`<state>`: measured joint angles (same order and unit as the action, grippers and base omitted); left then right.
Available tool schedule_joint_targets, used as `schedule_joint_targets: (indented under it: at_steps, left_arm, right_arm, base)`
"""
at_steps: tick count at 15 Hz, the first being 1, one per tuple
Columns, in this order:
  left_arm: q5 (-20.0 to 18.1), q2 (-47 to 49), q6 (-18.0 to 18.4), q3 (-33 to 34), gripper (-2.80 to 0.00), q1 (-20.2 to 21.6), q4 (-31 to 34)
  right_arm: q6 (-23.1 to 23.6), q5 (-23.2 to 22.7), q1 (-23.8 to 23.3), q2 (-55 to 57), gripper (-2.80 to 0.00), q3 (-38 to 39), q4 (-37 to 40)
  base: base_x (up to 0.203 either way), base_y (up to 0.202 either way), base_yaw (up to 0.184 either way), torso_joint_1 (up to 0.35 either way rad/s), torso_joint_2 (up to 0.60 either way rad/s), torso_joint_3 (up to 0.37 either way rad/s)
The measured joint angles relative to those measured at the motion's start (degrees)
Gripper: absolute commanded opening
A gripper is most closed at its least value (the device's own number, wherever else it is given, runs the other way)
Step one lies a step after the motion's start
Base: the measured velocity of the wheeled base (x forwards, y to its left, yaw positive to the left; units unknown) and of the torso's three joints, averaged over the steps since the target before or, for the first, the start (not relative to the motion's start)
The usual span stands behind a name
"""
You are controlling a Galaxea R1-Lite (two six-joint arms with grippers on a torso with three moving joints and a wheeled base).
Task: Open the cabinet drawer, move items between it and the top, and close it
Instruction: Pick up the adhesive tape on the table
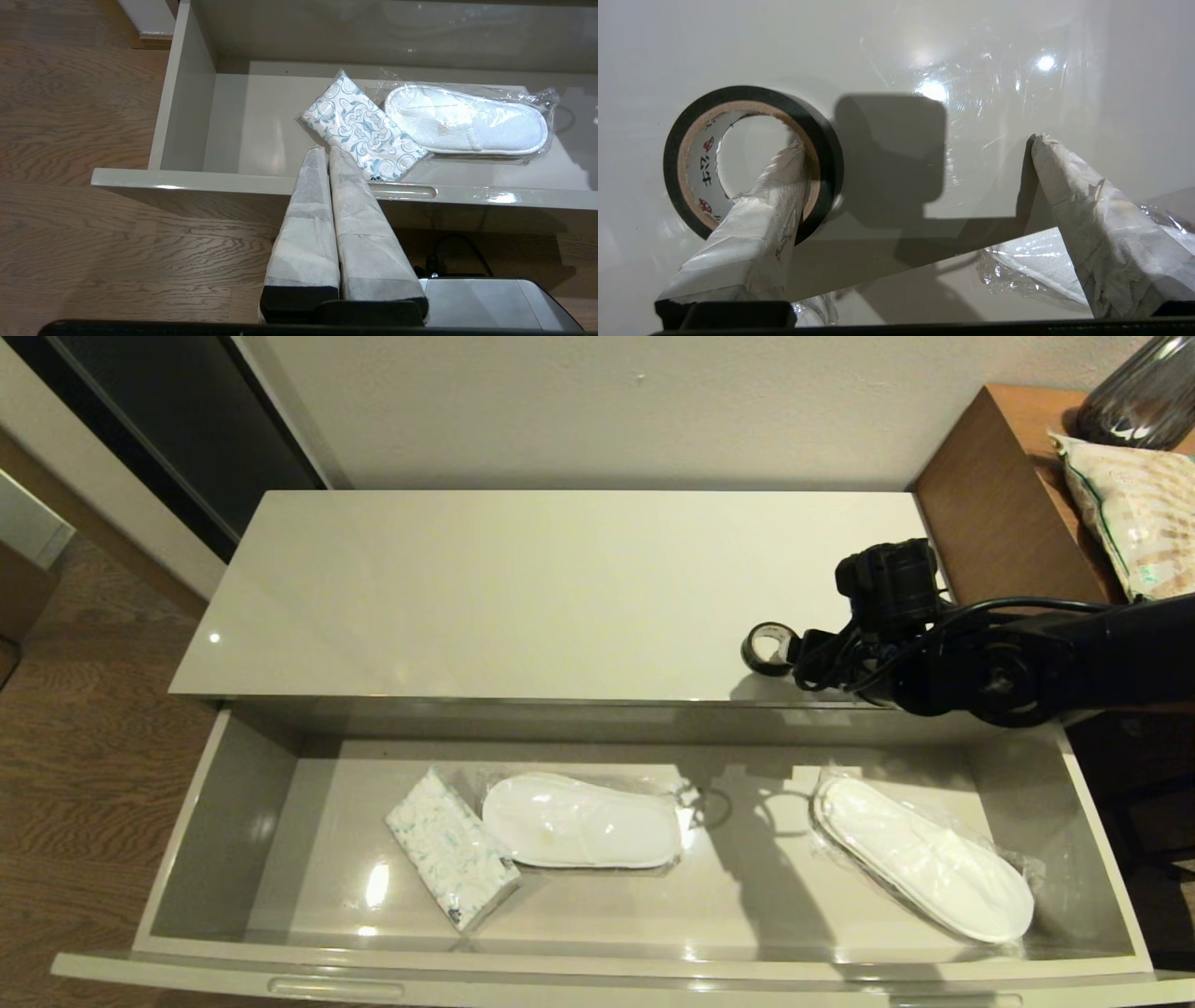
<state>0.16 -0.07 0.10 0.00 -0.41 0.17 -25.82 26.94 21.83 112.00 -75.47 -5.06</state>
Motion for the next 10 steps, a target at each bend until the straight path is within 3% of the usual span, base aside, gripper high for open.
schedule_joint_targets:
  at_steps: [1,10]
  left_arm:
    - [-0.01,0.00,0.00,0.00,-2.80,-0.02,-0.01]
    - [-0.02,0.00,0.00,0.00,-2.80,-0.02,0.02]
  right_arm:
    - [0.00,0.49,0.56,0.09,-2.80,0.04,-0.01]
    - [-0.13,0.90,2.00,0.30,-2.80,0.28,-0.15]
  base:
    - [0.000,0.000,0.000,0.000,0.00,0.000]
    - [0.000,0.000,0.000,0.000,0.00,0.000]
